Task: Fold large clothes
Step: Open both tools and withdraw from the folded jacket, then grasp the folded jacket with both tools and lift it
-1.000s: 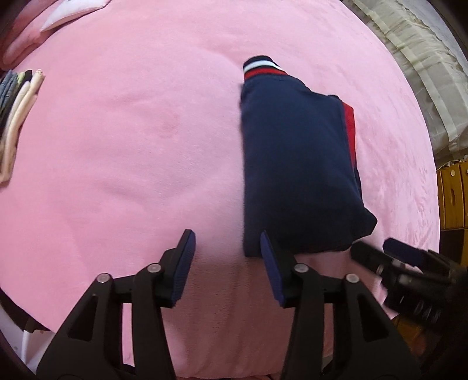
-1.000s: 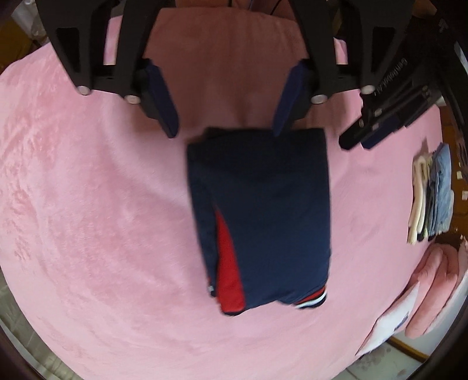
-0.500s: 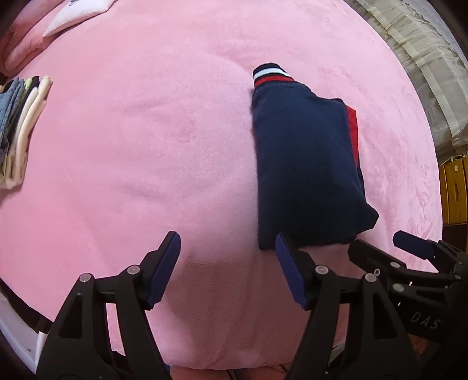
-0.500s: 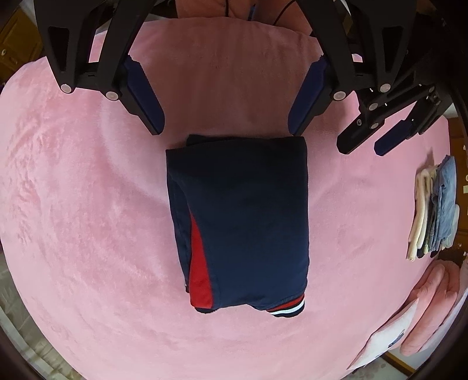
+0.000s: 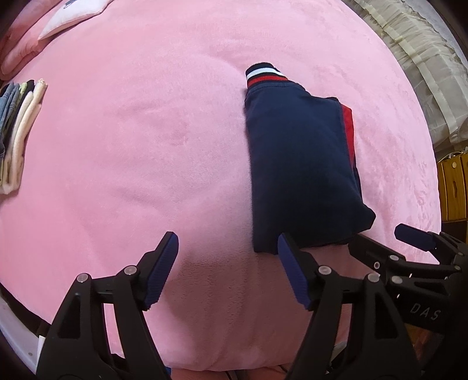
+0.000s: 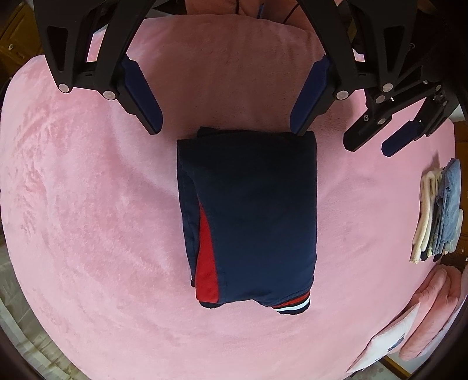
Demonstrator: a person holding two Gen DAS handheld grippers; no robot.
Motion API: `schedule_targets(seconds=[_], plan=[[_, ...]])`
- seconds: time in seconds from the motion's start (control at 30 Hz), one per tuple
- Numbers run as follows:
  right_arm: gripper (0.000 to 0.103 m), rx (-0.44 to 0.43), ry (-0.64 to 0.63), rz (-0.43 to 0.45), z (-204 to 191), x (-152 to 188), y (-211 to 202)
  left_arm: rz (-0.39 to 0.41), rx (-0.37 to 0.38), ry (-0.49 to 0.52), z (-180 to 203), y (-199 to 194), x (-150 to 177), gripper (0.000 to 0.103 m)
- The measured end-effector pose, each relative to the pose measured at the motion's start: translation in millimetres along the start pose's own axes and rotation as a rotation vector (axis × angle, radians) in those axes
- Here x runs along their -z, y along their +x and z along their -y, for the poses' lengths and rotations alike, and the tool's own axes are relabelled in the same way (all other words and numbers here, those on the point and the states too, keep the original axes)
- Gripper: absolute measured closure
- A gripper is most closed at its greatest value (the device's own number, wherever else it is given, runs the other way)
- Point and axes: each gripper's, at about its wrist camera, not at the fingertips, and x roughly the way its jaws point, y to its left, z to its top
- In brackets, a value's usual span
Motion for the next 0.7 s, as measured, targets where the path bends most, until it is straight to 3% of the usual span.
schedule_targets(seconds=[0.47,0.57,0.6,0.7], plan=[[0.012,-0.005,-0.009,-0.056,28.9,-15.3,25.0,-0.084,0.07,-0.084,-2.3,44.6,-18.7,0.03],[0.012,-0.007,-0.024,-0.066,42.8,-21.8,37.8,-0.087,0.106,-0.098,-1.5,57.9,-28.1,0.024],[0.012,-0.022,-0.019,-0.063,48.1,-23.5,41.4,-0.088,0.136,-0.111,-2.3,62.6,-31.5,0.024],[0.014,-0.188,0.02,-0.042,67.6,-29.4,51.5,-0.085,0.214,-0.138,-5.4,71.9,-36.7,0.024]])
